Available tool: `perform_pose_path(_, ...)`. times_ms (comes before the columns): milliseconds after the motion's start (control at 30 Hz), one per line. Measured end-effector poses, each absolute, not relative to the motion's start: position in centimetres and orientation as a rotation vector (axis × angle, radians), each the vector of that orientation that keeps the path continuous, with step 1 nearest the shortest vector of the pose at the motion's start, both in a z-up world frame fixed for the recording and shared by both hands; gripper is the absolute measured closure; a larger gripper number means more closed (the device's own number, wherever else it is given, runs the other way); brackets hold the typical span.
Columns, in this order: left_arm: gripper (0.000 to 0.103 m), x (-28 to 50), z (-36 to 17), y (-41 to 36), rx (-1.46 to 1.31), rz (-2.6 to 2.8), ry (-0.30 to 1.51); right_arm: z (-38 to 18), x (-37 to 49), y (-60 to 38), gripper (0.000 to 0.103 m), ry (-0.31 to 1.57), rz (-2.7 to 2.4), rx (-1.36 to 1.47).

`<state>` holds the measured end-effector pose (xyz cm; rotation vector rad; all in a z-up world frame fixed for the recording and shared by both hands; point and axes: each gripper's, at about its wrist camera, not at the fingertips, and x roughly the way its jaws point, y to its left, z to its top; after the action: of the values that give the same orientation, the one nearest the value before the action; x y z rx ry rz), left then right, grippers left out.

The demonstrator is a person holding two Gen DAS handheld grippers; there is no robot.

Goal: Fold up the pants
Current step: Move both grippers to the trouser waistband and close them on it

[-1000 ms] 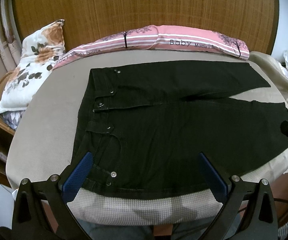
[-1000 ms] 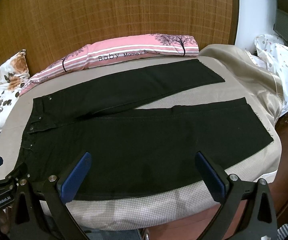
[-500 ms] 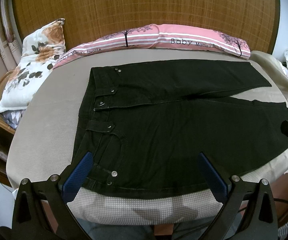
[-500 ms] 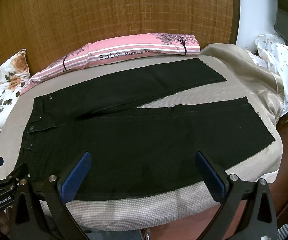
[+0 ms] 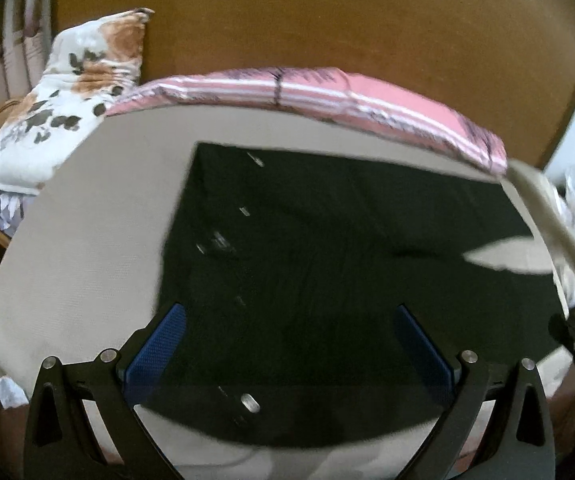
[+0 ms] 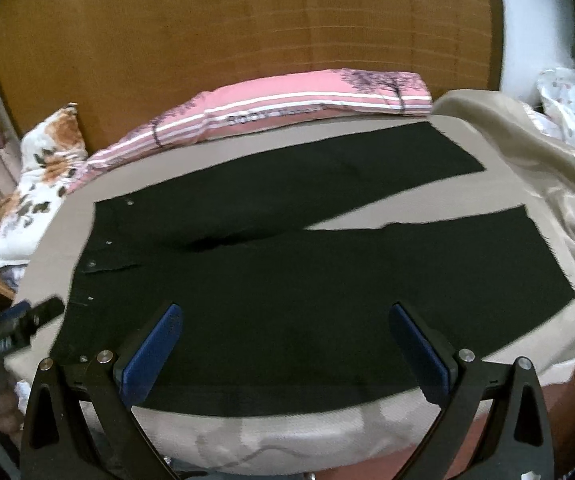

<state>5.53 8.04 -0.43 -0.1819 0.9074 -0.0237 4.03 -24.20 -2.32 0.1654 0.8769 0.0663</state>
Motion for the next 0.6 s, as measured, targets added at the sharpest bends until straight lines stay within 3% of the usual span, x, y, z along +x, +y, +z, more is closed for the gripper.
perform_pose_path(100,0.009,8.0,-0.2,11.3,-0.229,-0.006,0.894,-2.3,5.3,-23.3,0.001,0.872,0.086,0.129)
perform_pose_path(267,0.031,14.1,-1.2,17.0,-0.373,-0.023,0.919,-3.0,8.8,-21.7,0.001,0.897,0.138,0.138)
perform_pose_path(467,0.044,21.1,-4.2,21.5,-0.526,-0.091,0.971,-4.3,13.6,-19.9,0.002,0.938,0.179,0.182)
perform_pose_path(600,0.047,25.0,-7.1,23.4,-0.642,-0.158,1.035,-5.2,16.2,-18.6,0.003,0.966,0.191,0.186)
